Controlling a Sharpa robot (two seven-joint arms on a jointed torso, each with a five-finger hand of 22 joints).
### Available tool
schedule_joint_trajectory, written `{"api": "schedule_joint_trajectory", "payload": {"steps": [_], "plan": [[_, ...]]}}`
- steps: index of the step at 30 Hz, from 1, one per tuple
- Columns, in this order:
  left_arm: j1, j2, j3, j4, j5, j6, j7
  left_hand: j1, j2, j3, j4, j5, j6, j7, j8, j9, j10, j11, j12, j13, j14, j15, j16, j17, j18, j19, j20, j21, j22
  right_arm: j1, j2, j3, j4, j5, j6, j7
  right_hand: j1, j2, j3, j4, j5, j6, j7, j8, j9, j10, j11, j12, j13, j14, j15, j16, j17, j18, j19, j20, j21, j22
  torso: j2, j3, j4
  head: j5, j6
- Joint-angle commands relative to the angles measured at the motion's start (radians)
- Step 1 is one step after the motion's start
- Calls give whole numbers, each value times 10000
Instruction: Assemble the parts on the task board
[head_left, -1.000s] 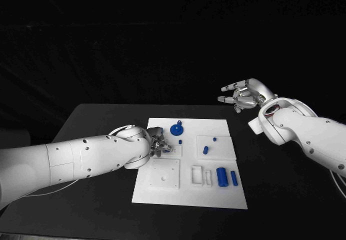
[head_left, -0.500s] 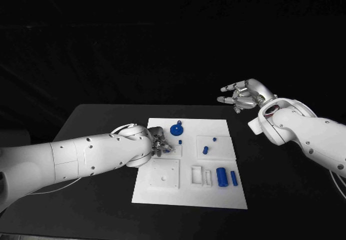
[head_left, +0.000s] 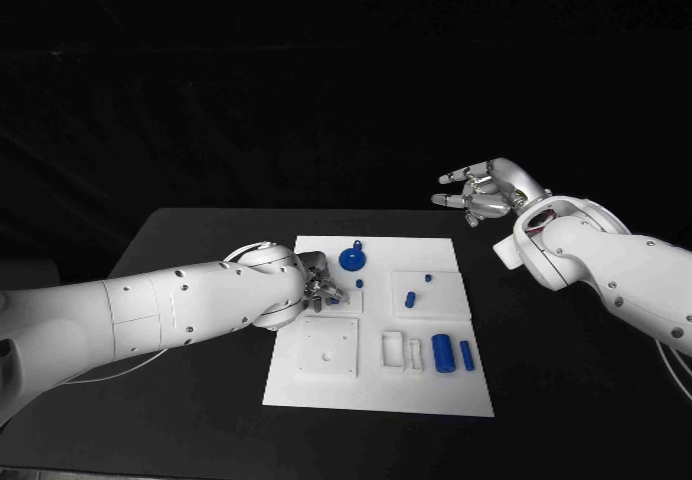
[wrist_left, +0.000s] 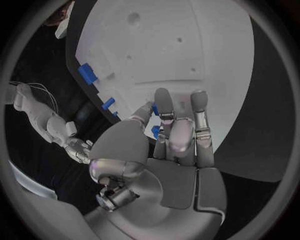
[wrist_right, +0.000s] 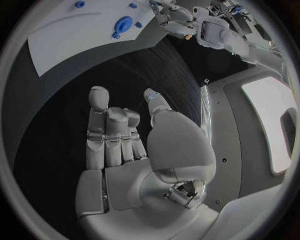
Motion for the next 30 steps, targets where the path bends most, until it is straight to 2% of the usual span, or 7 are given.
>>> {"api": "schedule_joint_trajectory", "payload": {"steps": [1, 4, 9, 22, 24, 28, 30], "plan": [[-162, 4, -128, -140, 91, 771, -356, 105, -144, -324, 191, -306, 1883, -1300, -18, -36, 275, -264, -37, -11, -1, 6, -62, -30, -113, -8, -79, -61, 146, -9, 9, 5, 9, 20, 136, 28, -129, -8, 0, 60, 56, 24, 41, -15, -10, -36, 7, 45, -10, -2, 4, 15, 6, 107, 418, 34, 37, -9, 0, -13, 1, -11, 3], [-162, 6, -128, -168, 91, 797, -367, 122, -292, -562, 392, -430, 1885, -1303, -22, -35, 273, -266, -52, -14, -2, 4, -73, -48, -130, 1, -92, -86, 148, -12, 9, 5, 10, 20, 134, 30, -129, -8, 0, 60, 56, 24, 41, -15, -10, -36, 7, 45, -10, -2, 4, 15, 6, 107, 418, 34, 37, -9, 0, -16, 1, -12, 5], [-162, -1, -128, -194, 91, 777, -378, 38, -572, -831, 761, -958, 1905, -1311, -18, -32, 283, -269, -74, -21, -11, -9, -106, -95, -165, 13, -127, -121, 147, -16, 6, 5, 11, 21, 133, 32, -125, -14, -17, 79, 60, -11, 44, -16, -11, -40, 9, 39, -17, -3, 5, 9, 1, 108, 417, 35, 26, -18, 1, -21, 2, -20, 7], [-162, -49, -127, -249, 91, 677, -389, -10, -1278, -497, 1607, -1192, 1909, -1301, -8, -36, 272, -261, -110, -27, -15, -15, -151, -160, -249, 38, -209, -200, 155, -30, -2, 5, 24, 22, 128, 34, -125, -14, -17, 79, 60, -11, 44, -16, -11, -40, 9, 39, -17, -3, 5, 9, 1, 108, 417, 35, 26, -18, 1, -22, 5, -17, 9], [-162, -53, -127, -259, 91, 656, -384, -68, -1412, -425, 1777, -1448, 1922, -1300, -6, -41, 269, -259, -114, -29, -16, -16, -153, -163, -252, 43, -214, -201, 156, -32, -3, 5, 24, 23, 127, 34, -125, -14, -17, 79, 60, -11, 44, -16, -11, -40, 9, 39, -17, -3, 5, 9, 1, 108, 417, 35, 26, -18, 2, -18, 7, -14, 10], [-162, -61, -126, -283, 90, 591, -356, -126, -2045, -39, 2558, -1599, 1981, -1301, -22, -65, 274, -269, -123, -44, -24, -43, -157, -161, -296, 54, -274, -212, 153, -36, -4, 5, 25, 25, 124, 36, -121, -12, -35, 100, 62, -51, 47, -18, -13, -43, 9, 33, -25, -7, 7, -4, -10, 111, 414, 37, 4, -33, 1, -18, 8, -18, 17], [-163, -65, -125, -289, 91, 552, -339, -206, -2269, -73, 2755, -1615, 1995, -1302, -26, -68, 275, -270, -130, -50, -31, -46, -163, -169, -311, 55, -293, -215, 154, -38, -5, 5, 25, 26, 123, 37, -121, -12, -35, 100, 62, -51, 47, -18, -13, -43, 9, 33, -25, -7, 7, -4, -10, 111, 414, 37, 4, -33, 2, -18, 6, -18, 19]]}}
